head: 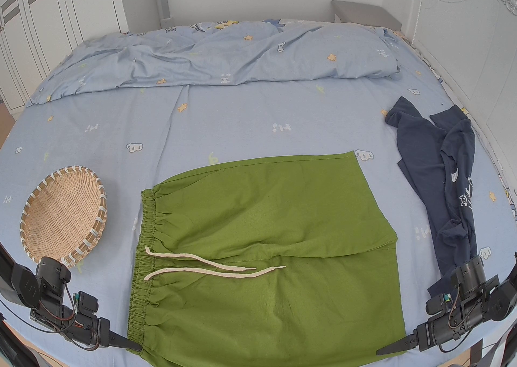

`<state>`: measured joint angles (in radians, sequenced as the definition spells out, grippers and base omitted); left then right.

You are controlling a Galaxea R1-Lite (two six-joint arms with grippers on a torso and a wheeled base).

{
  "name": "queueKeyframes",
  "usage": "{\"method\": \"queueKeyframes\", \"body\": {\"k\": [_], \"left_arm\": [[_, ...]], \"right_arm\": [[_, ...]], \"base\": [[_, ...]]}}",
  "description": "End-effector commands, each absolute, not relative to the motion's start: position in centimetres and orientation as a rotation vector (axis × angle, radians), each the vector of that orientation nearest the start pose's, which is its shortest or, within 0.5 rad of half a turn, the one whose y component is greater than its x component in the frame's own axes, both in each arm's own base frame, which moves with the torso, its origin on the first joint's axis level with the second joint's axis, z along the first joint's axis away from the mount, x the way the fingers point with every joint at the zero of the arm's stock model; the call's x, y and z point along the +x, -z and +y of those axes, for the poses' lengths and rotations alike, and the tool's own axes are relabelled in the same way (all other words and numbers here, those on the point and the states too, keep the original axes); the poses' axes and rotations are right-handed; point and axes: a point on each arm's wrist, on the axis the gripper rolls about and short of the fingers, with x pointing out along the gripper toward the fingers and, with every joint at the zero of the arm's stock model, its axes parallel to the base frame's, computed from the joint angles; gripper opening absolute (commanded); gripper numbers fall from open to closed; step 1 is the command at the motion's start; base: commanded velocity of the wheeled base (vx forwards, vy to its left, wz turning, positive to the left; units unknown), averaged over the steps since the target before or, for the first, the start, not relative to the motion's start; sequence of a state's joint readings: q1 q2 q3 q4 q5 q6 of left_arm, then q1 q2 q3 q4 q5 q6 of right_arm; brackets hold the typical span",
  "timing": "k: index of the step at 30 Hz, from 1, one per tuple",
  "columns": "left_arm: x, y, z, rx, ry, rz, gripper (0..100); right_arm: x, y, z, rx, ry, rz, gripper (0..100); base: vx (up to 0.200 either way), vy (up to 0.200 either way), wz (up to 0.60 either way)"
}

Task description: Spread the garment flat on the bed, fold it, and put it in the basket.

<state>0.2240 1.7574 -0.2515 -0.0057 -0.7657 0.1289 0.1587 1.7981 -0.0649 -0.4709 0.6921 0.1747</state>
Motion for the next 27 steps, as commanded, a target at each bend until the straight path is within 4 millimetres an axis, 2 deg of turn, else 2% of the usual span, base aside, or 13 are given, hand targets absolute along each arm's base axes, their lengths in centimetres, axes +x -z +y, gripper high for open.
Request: {"method": "queueKeyframes", "body": {"k": [1, 20, 24, 25, 26, 27], "left_arm": [[14.9, -2.9, 1.8, -0.615, 0.514, 1.292, 0], [14.9, -3.1, 2.1, -0.627, 0.499, 1.288, 0], [15.4, -5.9, 1.9, -0.71, 0.442, 1.306, 0], [15.4, -6.1, 1.9, -0.714, 0.438, 1.308, 0], [16.0, -7.9, 2.0, -0.772, 0.409, 1.311, 0], [16.3, -8.7, 1.9, -0.791, 0.397, 1.314, 0]], "right_arm": [[13.6, -1.4, 3.5, 0.491, -0.615, 1.329, 0], [12.7, -1.5, 3.1, 0.503, -0.588, 1.33, 0], [13.1, -3.6, 3.1, 0.486, -0.614, 1.19, 0], [13.1, -3.7, 3.2, 0.485, -0.615, 1.183, 0], [13.4, -5.0, 3.3, 0.496, -0.618, 1.119, 0], [13.6, -5.7, 3.4, 0.509, -0.616, 1.097, 0]], "base": [[0.0, 0.0, 0.0], [0.0, 0.0, 0.0], [0.0, 0.0, 0.0], [0.0, 0.0, 0.0], [0.0, 0.0, 0.0], [0.0, 0.0, 0.0]]}}
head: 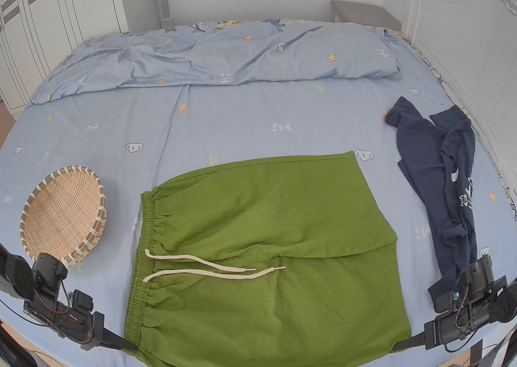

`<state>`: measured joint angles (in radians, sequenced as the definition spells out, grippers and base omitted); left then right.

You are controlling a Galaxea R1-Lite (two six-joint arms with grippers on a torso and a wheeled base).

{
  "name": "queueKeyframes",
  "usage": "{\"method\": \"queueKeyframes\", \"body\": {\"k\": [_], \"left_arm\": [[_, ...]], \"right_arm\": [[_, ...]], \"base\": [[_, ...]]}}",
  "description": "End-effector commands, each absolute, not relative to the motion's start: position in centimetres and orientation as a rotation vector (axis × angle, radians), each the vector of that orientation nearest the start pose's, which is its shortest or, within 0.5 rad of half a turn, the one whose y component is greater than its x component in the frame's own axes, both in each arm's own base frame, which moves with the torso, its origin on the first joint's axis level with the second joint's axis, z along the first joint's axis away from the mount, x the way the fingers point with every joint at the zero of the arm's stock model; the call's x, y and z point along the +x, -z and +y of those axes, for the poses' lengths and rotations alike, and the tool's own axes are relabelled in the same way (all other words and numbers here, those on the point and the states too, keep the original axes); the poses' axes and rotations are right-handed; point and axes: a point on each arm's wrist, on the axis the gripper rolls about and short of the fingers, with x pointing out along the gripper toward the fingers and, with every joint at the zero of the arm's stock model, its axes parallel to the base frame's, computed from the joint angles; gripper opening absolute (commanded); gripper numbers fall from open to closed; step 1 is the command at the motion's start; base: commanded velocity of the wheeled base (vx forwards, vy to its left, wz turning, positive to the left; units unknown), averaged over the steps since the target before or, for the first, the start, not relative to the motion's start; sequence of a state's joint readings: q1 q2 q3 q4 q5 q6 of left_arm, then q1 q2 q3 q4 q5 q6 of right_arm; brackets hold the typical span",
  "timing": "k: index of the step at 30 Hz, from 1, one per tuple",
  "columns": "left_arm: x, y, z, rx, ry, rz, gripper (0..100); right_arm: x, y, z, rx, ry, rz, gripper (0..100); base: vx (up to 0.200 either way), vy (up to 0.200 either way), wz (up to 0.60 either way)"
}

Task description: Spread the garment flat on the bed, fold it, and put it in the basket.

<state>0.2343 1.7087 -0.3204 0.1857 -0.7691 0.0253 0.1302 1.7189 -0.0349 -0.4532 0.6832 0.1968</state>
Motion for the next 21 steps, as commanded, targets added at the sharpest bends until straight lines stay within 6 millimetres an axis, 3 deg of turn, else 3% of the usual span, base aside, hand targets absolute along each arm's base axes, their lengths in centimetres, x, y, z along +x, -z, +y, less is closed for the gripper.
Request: {"method": "queueKeyframes", "body": {"k": [1, 4, 5, 7, 12, 21], "left_arm": [[16.6, -9.5, 2.0, -0.808, 0.384, 1.32, 0], [17.7, -11.3, 2.2, -0.842, 0.359, 1.327, 0], [17.7, -11.3, 2.2, -0.842, 0.359, 1.327, 0], [18.7, -12.4, 2.4, -0.844, 0.356, 1.301, 0], [20.7, -14.1, 2.7, -0.885, 0.322, 1.253, 0], [23.6, -17.8, 3.3, -0.927, 0.317, 1.178, 0]], "right_arm": [[13.9, -6.4, 3.5, 0.523, -0.613, 1.083, 0], [15.0, -9.3, 3.8, 0.537, -0.617, 1.058, 0], [15.0, -9.3, 3.8, 0.537, -0.617, 1.058, 0], [16.0, -12.2, 4.0, 0.534, -0.625, 1.045, 0], [17.9, -16.7, 4.2, 0.524, -0.646, 0.981, 0], [20.5, -22.2, 4.7, 0.505, -0.68, 0.872, 0]], "base": [[0.0, 0.0, 0.0], [0.0, 0.0, 0.0], [0.0, 0.0, 0.0], [0.0, 0.0, 0.0], [0.0, 0.0, 0.0], [0.0, 0.0, 0.0]]}}
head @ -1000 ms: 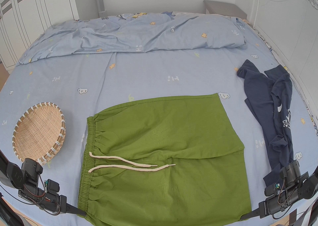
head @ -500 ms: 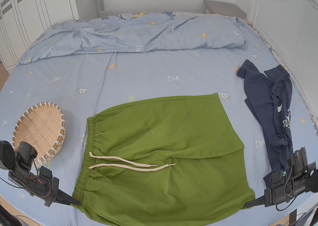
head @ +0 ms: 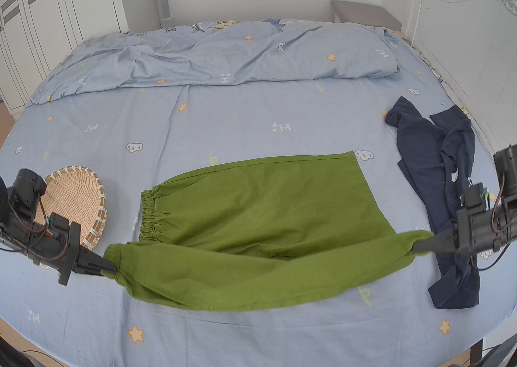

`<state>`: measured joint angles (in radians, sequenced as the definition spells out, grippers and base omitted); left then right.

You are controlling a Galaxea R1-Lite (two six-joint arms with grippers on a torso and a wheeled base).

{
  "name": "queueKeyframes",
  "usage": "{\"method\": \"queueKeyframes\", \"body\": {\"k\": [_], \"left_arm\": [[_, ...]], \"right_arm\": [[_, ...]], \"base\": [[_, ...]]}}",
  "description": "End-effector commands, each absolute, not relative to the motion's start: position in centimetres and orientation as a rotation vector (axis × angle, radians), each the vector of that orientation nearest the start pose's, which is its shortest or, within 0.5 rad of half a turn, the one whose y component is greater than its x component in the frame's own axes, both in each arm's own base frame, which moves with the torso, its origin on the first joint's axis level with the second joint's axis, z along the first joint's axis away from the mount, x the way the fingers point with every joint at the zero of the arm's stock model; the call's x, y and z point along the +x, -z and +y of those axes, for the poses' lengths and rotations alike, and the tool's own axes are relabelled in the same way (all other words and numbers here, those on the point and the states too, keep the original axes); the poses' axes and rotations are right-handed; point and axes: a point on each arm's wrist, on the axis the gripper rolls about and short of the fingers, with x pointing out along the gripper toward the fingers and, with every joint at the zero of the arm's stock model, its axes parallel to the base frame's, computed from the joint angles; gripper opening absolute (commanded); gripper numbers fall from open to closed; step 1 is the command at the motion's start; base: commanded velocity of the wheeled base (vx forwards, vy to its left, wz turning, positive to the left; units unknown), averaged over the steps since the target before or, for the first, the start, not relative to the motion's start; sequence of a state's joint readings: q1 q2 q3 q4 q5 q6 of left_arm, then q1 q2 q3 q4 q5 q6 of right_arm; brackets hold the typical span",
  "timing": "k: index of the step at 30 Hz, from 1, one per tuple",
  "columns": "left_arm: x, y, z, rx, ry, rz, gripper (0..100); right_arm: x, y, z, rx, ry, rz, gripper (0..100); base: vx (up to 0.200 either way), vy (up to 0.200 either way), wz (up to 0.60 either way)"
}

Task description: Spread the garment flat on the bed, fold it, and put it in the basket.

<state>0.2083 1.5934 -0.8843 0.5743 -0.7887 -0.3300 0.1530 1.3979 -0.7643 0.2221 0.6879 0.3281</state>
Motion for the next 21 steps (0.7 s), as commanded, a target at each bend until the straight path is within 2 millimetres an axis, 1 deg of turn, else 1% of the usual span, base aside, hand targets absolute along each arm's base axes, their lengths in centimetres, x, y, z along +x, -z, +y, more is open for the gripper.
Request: {"method": "queueKeyframes", "body": {"k": [1, 4, 7, 8, 9, 10, 11, 12, 16, 17, 18, 21], "left_arm": [[24.1, -18.1, 3.4, -0.934, 0.321, 1.173, 0], [25.6, -18.5, 3.7, -0.944, 0.317, 1.158, 0], [27.2, -18.5, 4.0, -0.944, 0.317, 1.151, 0], [27.4, -18.5, 4.1, -0.943, 0.317, 1.15, 0], [28.4, -18.5, 4.3, -0.949, 0.314, 1.148, 0], [28.9, -18.5, 4.4, -0.953, 0.311, 1.147, 0], [28.9, -18.5, 4.4, -0.953, 0.311, 1.147, 0], [29.9, -18.6, 4.6, -0.964, 0.306, 1.139, 0], [31.7, -18.7, 5.0, -0.972, 0.304, 1.124, 0], [31.7, -18.7, 5.0, -0.972, 0.304, 1.124, 0], [32.4, -18.6, 5.1, -0.97, 0.305, 1.118, 0], [33.3, -18.7, 5.3, -0.966, 0.31, 1.108, 0]], "right_arm": [[21.0, -22.5, 4.8, 0.507, -0.682, 0.869, 0], [22.4, -23.5, 5.1, 0.503, -0.684, 0.857, 0], [23.7, -24.5, 5.1, 0.505, -0.679, 0.845, 0], [23.9, -24.6, 5.1, 0.505, -0.679, 0.843, 0], [24.6, -25.1, 5.2, 0.505, -0.678, 0.842, 0], [25.1, -25.3, 5.3, 0.505, -0.679, 0.84, 0], [25.1, -25.3, 5.3, 0.505, -0.679, 0.84, 0], [25.9, -25.8, 5.4, 0.505, -0.679, 0.838, 0], [27.6, -26.3, 5.7, 0.507, -0.679, 0.833, 0], [27.6, -26.3, 5.7, 0.507, -0.679, 0.833, 0], [28.3, -26.5, 5.8, 0.509, -0.676, 0.824, 0], [29.4, -26.7, 6.0, 0.514, -0.673, 0.817, 0]], "base": [[0.0, 0.0, 0.0], [0.0, 0.0, 0.0], [0.0, 0.0, 0.0], [0.0, 0.0, 0.0], [0.0, 0.0, 0.0], [0.0, 0.0, 0.0], [0.0, 0.0, 0.0], [0.0, 0.0, 0.0], [0.0, 0.0, 0.0], [0.0, 0.0, 0.0], [0.0, 0.0, 0.0], [0.0, 0.0, 0.0]]}}
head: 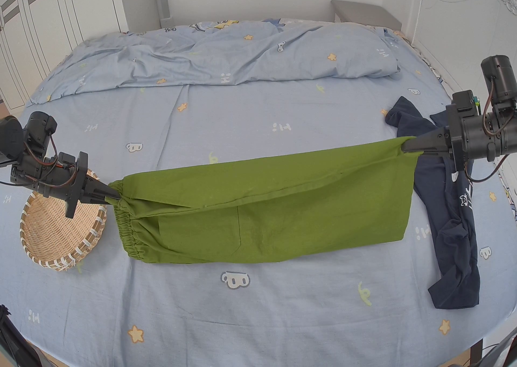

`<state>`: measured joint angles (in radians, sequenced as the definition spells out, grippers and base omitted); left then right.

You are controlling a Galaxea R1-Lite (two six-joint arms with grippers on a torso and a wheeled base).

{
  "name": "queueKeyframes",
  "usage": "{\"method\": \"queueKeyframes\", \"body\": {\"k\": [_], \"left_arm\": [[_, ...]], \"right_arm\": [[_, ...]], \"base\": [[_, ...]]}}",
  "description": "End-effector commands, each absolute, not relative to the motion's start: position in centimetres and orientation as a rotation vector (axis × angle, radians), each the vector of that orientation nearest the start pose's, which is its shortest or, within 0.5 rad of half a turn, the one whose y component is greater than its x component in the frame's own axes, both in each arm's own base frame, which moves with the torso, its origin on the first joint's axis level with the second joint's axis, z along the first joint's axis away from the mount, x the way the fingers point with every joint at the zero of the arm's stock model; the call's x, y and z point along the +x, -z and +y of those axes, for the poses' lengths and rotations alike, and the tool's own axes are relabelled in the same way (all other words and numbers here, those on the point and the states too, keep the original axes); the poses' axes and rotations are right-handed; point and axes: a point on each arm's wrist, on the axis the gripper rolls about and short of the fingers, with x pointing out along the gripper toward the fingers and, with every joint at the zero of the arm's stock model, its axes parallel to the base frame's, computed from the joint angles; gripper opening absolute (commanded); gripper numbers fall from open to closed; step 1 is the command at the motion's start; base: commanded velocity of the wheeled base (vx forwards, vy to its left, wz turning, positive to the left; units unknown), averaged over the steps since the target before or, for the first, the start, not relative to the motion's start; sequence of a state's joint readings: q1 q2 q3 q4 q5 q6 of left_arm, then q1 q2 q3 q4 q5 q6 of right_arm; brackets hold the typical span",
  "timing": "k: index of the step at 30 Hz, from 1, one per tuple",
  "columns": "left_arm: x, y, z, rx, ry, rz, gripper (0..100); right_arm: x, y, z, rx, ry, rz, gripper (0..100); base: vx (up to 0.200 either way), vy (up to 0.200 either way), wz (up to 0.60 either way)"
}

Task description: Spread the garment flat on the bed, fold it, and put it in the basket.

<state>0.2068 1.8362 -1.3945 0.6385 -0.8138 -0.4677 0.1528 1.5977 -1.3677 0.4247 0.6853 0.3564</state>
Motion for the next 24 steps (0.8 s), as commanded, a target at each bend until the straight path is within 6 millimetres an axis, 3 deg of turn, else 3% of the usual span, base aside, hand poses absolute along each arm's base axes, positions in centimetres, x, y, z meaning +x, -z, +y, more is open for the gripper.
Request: {"method": "queueKeyframes", "body": {"k": [1, 10, 14, 17, 19, 24], "left_arm": [[33.4, -18.6, 5.3, -0.966, 0.31, 1.108, 0], [35.7, -18.8, 4.2, -0.941, 0.346, 1.112, 0], [36.0, -18.9, 4.0, -0.946, 0.347, 1.113, 0], [36.1, -18.8, 3.8, -0.941, 0.352, 1.118, 0], [36.2, -18.6, 3.9, -0.943, 0.35, 1.121, 0], [36.1, -18.7, 3.8, -0.941, 0.352, 1.12, 0]], "right_arm": [[29.5, -26.8, 6.0, 0.514, -0.673, 0.815, 0], [32.8, -26.0, 5.6, 0.533, -0.638, 0.829, 0], [32.5, -26.6, 5.7, 0.533, -0.64, 0.838, 0], [31.4, -27.5, 6.0, 0.53, -0.648, 0.856, 0], [28.6, -29.4, 6.6, 0.51, -0.689, 0.835, 0], [24.1, -31.7, 7.1, 0.482, -0.751, 0.806, 0]], "base": [[0.0, 0.0, 0.0], [0.0, 0.0, 0.0], [0.0, 0.0, 0.0], [0.0, 0.0, 0.0], [0.0, 0.0, 0.0], [0.0, 0.0, 0.0]]}}
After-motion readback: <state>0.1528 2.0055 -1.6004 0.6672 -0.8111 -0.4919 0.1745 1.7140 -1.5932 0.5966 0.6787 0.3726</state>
